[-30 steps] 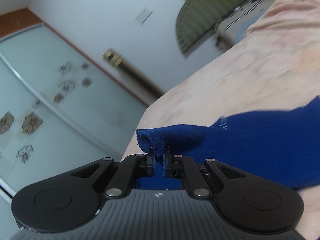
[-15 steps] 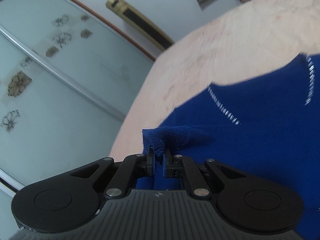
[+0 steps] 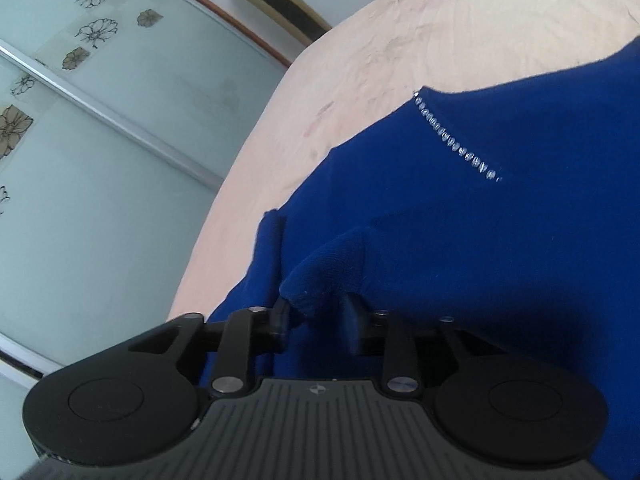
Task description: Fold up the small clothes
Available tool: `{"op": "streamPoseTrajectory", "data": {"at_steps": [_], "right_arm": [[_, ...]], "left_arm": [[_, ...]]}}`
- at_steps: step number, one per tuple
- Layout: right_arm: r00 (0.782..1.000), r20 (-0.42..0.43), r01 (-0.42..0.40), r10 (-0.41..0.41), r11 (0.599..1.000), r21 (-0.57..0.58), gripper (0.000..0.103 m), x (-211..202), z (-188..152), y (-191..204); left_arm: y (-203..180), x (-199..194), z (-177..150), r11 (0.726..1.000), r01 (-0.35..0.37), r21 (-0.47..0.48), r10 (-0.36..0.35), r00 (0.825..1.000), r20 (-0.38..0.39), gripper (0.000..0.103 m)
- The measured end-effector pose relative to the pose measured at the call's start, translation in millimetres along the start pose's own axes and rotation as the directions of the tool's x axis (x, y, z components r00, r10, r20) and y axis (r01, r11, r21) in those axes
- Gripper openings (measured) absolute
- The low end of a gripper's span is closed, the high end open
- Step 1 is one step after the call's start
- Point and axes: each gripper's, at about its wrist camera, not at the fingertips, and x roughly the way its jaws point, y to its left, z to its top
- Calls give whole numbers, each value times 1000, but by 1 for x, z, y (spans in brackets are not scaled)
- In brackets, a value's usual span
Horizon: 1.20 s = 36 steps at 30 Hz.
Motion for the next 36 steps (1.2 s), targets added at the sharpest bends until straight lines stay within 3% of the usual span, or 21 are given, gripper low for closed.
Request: {"op": "streamPoseTrajectory", "data": {"at_steps": [3,4,7,10,12,16,19,23,29,33,36], "right_arm": [[999,24,-37,38,999,-38,35,-12,-2,9],[999,31,-19,21,998,-53,41,-13,-2,12],[997,2,76,-76,994,-74,43,-8,-3,10],[998,4,55,-55,996,-68,43,-19,-9,13],[998,29,56,-52,984,-168,47,-40,-18,29],[979,152,186,-138,911,-368,66,-92,-47,52],[968,198,219,-153,903,-371,67,-130,-69,42],[953,231,266,-195,905,-331,70,-166,-97,17],[934,255,307,-252,929,-206,71,-202,-130,-27],[910,302,342,-284,926,-161,73,-223,-144,-45],[899,325,360,-295,919,-161,75,-229,-148,-53]], "left_arm": [[4,0,0,1000,-13,-19,13,1000,0,103],[6,0,0,999,-18,-29,17,1000,-4,103],[15,-1,-2,997,-24,-68,23,1000,-13,103],[29,-7,-7,992,-44,-114,43,999,-9,103],[45,-9,-13,985,-74,-155,73,997,-13,103],[91,-10,-29,943,-130,-306,127,991,-31,103],[124,-3,-40,896,-153,-417,133,988,-78,103],[164,0,-54,797,-145,-586,125,989,-74,103],[205,14,-76,554,-28,-832,16,1000,-24,103],[212,18,-84,440,43,-897,50,996,72,103],[218,23,-88,346,61,-936,97,990,100,103]]}}
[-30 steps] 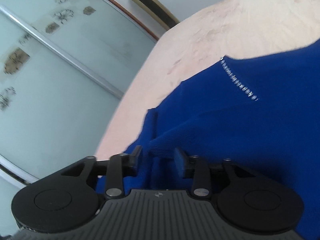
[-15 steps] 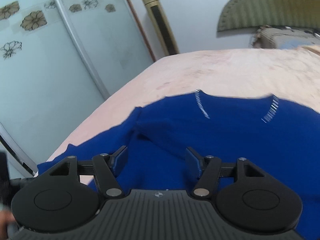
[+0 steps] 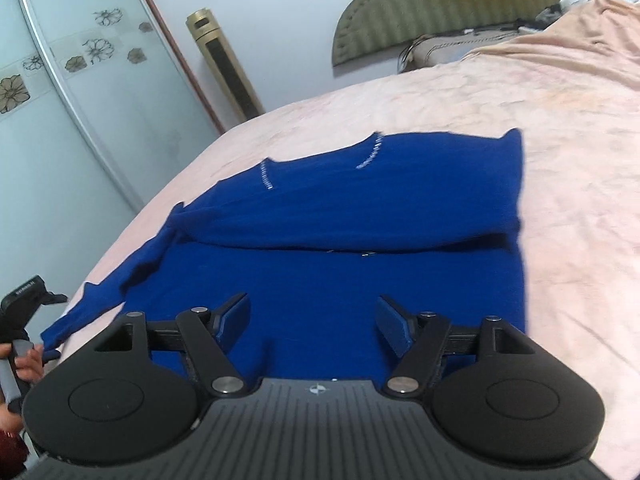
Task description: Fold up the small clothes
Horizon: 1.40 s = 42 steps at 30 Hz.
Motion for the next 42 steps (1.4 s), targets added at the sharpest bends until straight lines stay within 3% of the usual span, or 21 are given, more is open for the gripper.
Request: {"op": "streamPoseTrajectory", "data": {"at_steps": [5,7,9,11,13,17,22,25,28,29,33,36,39,42], "right_arm": [[1000,10,-5,5,1000,22,77,-2,-4,-13],[1000,7,2,-2,1000,27,77,1,-4,-16],[1000,13,8,-9,999,34,77,2,-4,-20],[1000,18,7,-7,999,45,77,1,-4,-24],[1000,22,7,-8,999,43,77,0,-4,-27],[999,28,17,-18,999,35,77,0,-3,-31],[1000,30,3,-4,998,59,77,0,-4,-39],[999,33,-4,2,998,63,78,0,-5,-41],[999,34,-8,6,998,65,78,0,-5,-42],[999,34,-8,6,998,64,78,0,-5,-42],[999,36,-5,3,998,66,79,0,-6,-42],[999,34,3,-5,998,62,79,-1,-7,-43],[999,37,14,-16,998,59,79,-5,-8,-43],[999,39,25,-27,998,57,79,-10,-10,-47]], "left_arm": [[1,4,9,997,-19,-73,22,999,38,98],[-1,0,10,994,-60,-92,65,997,50,75],[-4,5,14,995,-75,-68,78,996,35,25],[-7,11,17,996,-77,-52,78,997,10,14],[-12,11,19,996,-84,-16,84,996,36,9],[-44,0,33,978,-142,150,116,978,171,8],[-82,-6,72,934,-249,255,154,927,342,8],[-110,-13,85,911,-283,300,142,899,415,8],[-141,-23,80,903,-250,350,79,896,437,8],[-155,-26,74,895,-224,386,41,903,428,8],[-214,-39,25,823,-36,567,-161,942,294,8],[-252,-48,-21,754,131,643,-287,947,144,8],[-286,-62,-73,649,267,712,-386,923,6,8],[-313,-79,-131,515,374,771,-466,878,-114,8]]}}
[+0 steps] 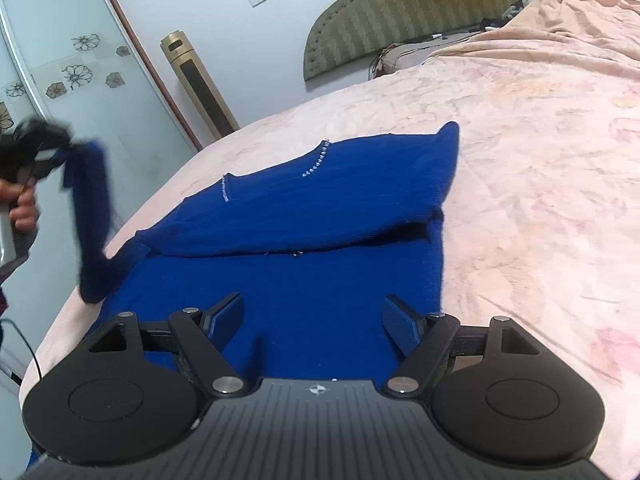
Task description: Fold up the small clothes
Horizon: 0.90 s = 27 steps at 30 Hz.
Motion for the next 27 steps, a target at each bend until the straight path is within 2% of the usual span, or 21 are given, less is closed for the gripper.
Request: {"op": "streamPoseTrajectory", "data": {"at_steps": [1,3,7,8,11,12,13,14,16,17,18,21,22,25,27], "right_arm": [[1000,2,7,-7,1000,2,79,-2,0,-1],[1000,8,21,-21,1000,9,80,-6,-1,-6],[998,25,64,-64,997,33,81,-17,-2,-20],[997,27,77,-78,996,38,81,-19,-2,-24],[993,30,112,-114,992,49,81,-24,-1,-34],[992,30,123,-125,991,51,81,-24,-1,-36],[991,29,132,-133,990,53,81,-25,0,-38],[990,29,138,-140,989,53,81,-25,0,-40],[987,29,155,-156,986,54,81,-25,0,-44],[986,31,163,-165,985,54,81,-25,1,-45],[984,32,172,-174,984,55,81,-24,3,-47],[978,45,202,-204,978,61,81,-23,10,-50],[975,52,211,-214,976,63,81,-22,13,-51],[976,67,205,-207,978,33,81,-14,27,-45],[980,81,181,-179,983,-13,81,-6,37,-36]], "left_arm": [[-19,1,-5,998,54,28,-53,998,-16,8],[-60,7,-21,983,167,77,-162,984,-70,8],[-130,11,-73,921,339,191,-298,930,-214,8],[-144,15,-88,903,374,213,-317,912,-259,9],[-173,29,-129,855,466,228,-348,841,-413,9],[-181,34,-141,842,492,223,-348,809,-473,12],[-186,37,-149,834,505,221,-341,788,-513,16],[-187,32,-158,829,511,225,-342,783,-519,28],[-181,20,-154,811,540,227,-379,780,-498,59],[-179,17,-150,800,558,221,-403,772,-491,85],[-176,13,-145,792,571,217,-428,772,-470,94],[-161,-1,-123,773,591,230,-481,783,-395,94],[-153,-4,-118,779,585,227,-485,791,-373,94],[-121,3,-100,842,502,199,-436,849,-297,94],[-93,13,-90,891,421,168,-370,890,-266,94]]}}
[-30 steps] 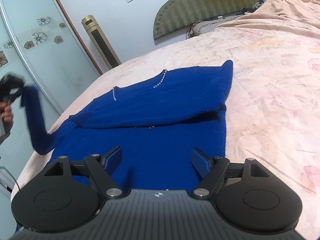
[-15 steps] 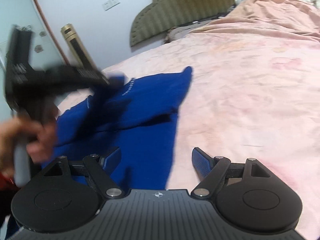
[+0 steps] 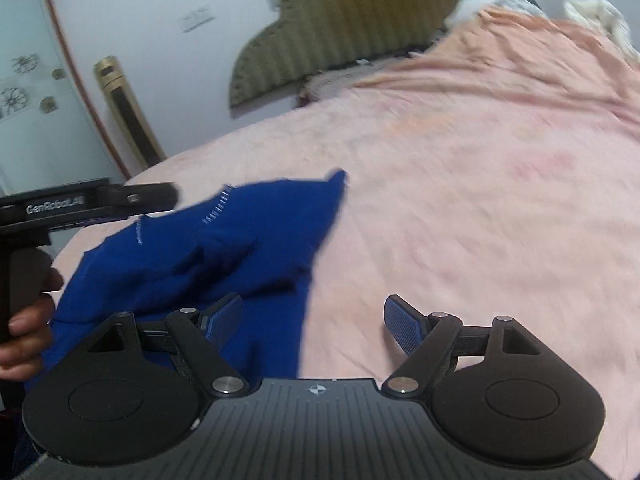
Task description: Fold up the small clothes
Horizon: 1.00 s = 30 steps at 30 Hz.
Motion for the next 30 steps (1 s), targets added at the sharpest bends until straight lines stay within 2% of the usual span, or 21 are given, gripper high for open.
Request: {"op": "streamPoseTrajectory", "data": {"at_steps": [2,5,9,11,13,15,17,20,21,22,24,27,29,30], "right_arm": [[999,-5,-46,46,998,-50,81,14,11,13],[997,-52,-71,63,987,-147,81,41,25,38],[998,-67,-18,-1,959,-283,82,83,33,74],[994,-77,41,-71,938,-345,85,101,28,85],[986,-76,110,-147,927,-358,85,109,22,85],[986,-39,144,-160,953,-267,85,99,21,70],[982,9,188,-189,973,-135,85,79,21,47],[955,92,277,-280,960,49,89,51,21,16],[950,107,287,-294,955,81,88,44,22,10],[953,118,268,-278,959,92,88,40,23,7],[976,105,186,-190,981,44,88,42,29,12],[995,35,91,-88,992,-86,91,62,31,38],[997,-10,77,-82,971,-226,92,80,28,64],[991,-18,117,-129,942,-316,92,94,26,79]], "left_arm": [[32,1,-1,992,-113,-53,112,994,-17,94],[73,6,-11,950,-292,-106,286,956,-69,94],[107,17,-28,898,-422,-122,405,903,-143,94],[120,28,-40,880,-458,-125,428,879,-208,94],[128,33,-49,882,-451,-136,414,880,-233,95],[129,33,-54,886,-443,-138,412,887,-207,95],[125,34,-54,887,-448,-111,423,885,-195,95],[120,36,-54,887,-451,-96,429,884,-186,95],[121,35,-54,888,-449,-101,427,885,-186,95],[122,35,-54,888,-447,-108,424,886,-186,95],[122,34,-55,887,-446,-117,421,888,-187,95],[120,32,-55,886,-450,-108,427,885,-184,95],[118,32,-56,885,-455,-97,435,883,-178,95],[117,32,-56,884,-457,-94,437,882,-178,95]]}}
